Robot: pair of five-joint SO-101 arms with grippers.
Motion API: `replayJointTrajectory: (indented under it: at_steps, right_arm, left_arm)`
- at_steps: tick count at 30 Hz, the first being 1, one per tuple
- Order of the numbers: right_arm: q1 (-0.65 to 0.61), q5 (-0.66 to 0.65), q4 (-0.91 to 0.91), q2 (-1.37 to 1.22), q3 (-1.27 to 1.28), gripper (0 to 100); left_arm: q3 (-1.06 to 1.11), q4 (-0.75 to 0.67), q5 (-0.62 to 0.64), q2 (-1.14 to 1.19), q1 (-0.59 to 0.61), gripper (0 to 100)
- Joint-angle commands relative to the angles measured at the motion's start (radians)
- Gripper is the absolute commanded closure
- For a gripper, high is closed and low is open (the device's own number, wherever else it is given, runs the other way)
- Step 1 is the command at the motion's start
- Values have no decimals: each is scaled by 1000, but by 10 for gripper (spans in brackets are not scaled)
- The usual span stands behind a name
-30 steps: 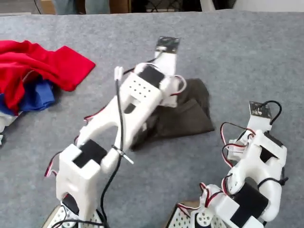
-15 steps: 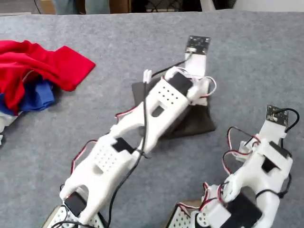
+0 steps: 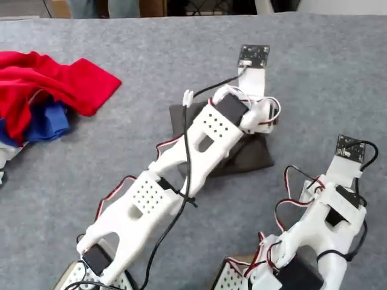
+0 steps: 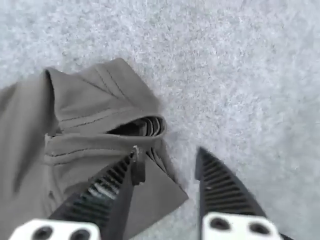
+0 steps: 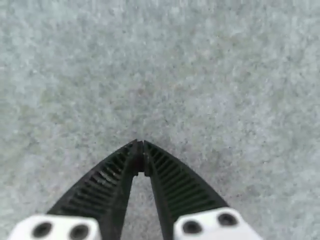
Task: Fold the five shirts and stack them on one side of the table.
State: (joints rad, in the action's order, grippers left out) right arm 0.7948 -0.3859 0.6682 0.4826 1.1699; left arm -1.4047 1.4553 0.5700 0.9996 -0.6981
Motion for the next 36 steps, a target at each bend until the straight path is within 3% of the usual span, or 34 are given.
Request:
replayJointTrajectory:
  at_steps: [1, 4, 8, 12, 16, 21, 24, 30, 36]
  right_arm:
    - [-18, 5, -17, 27, 1, 984]
    - [-20, 5, -17, 25, -2, 984]
    - [-69, -63, -11, 25, -7, 984]
    - [-178, -74, 120, 33, -127, 984]
    - [-315, -21, 442, 25, -453, 984]
    - [-516, -18, 715, -1, -842, 983]
    - [-664, -12, 802, -117, -1003, 983]
    - [-832, 51, 824, -518, -1285, 983]
    - [-921, 52, 879, -905, -1612, 983]
  left_arm:
    - [-163, 75, 17, -25, 41, 788]
    - [-275, 161, -63, -32, 104, 806]
    - [-246, 305, -224, -170, 229, 970]
    - [-110, 311, -339, -230, 414, 974]
    - [157, 311, -379, -359, 552, 972]
    - [665, 304, -384, -687, 570, 971]
    - [1026, 181, -431, -879, 581, 971]
    - [1796, -376, -468, -1186, 667, 971]
    - [2261, -778, -445, -1350, 691, 970]
